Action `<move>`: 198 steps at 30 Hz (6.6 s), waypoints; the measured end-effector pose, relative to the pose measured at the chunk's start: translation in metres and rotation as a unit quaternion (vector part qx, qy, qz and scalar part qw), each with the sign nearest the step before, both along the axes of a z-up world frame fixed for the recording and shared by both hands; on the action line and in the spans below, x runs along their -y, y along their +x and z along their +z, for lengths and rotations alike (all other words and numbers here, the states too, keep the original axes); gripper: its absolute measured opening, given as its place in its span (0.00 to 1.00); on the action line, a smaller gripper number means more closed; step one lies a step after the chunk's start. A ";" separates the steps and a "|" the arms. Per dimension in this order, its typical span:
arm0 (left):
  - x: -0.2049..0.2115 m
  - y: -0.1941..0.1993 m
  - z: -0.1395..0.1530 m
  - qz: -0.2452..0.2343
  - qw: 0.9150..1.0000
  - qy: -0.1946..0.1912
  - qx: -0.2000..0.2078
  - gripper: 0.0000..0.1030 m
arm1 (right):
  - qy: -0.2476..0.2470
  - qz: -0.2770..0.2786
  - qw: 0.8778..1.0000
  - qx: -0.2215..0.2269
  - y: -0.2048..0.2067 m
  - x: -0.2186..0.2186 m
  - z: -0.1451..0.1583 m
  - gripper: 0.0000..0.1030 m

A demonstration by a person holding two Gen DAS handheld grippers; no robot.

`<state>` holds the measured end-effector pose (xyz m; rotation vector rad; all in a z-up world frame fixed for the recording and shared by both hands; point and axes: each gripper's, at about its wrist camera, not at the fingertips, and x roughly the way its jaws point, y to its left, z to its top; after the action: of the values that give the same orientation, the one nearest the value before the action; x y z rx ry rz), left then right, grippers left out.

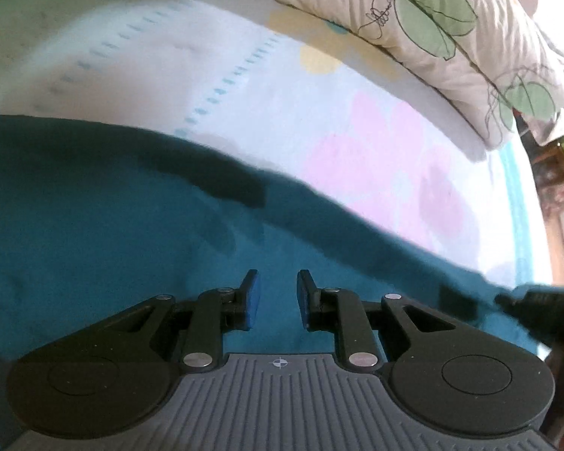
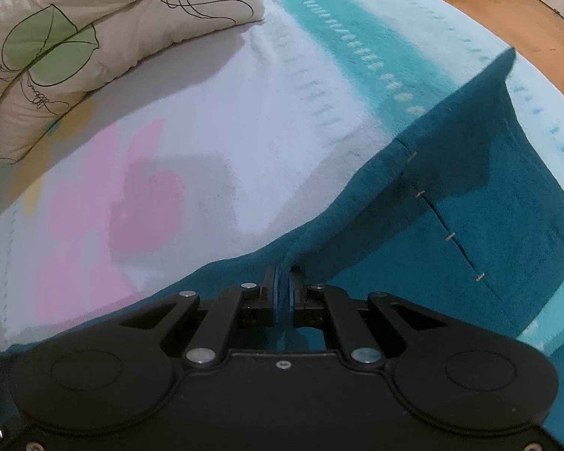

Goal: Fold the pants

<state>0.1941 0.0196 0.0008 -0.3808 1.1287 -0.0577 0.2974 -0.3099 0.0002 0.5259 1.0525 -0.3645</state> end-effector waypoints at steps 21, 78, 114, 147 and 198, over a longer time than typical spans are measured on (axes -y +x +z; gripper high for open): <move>0.020 0.041 -0.010 0.030 0.999 0.001 -0.014 0.20 | 0.032 0.000 0.999 0.010 -0.008 0.013 -0.009 0.10; 0.005 -0.151 0.095 0.001 0.990 0.073 0.123 0.07 | 0.063 0.051 0.996 0.029 -0.205 -0.016 0.078 0.10; 0.025 -0.124 -0.028 0.018 0.989 0.146 -0.031 0.08 | 0.136 -0.085 0.986 -0.043 -0.274 0.139 -0.006 0.31; 0.015 -0.144 -0.027 0.014 0.989 0.146 -0.022 0.08 | 0.158 -0.105 0.982 0.009 -0.263 0.140 -0.012 0.40; 0.006 -0.163 -0.010 0.024 0.993 0.113 -0.004 0.07 | 0.113 -0.098 0.987 0.056 -0.193 0.118 0.041 0.17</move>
<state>0.0310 0.0136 -0.0092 -0.2072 1.1192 0.1134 0.1043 -0.4276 0.0408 0.8482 0.9405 -0.3862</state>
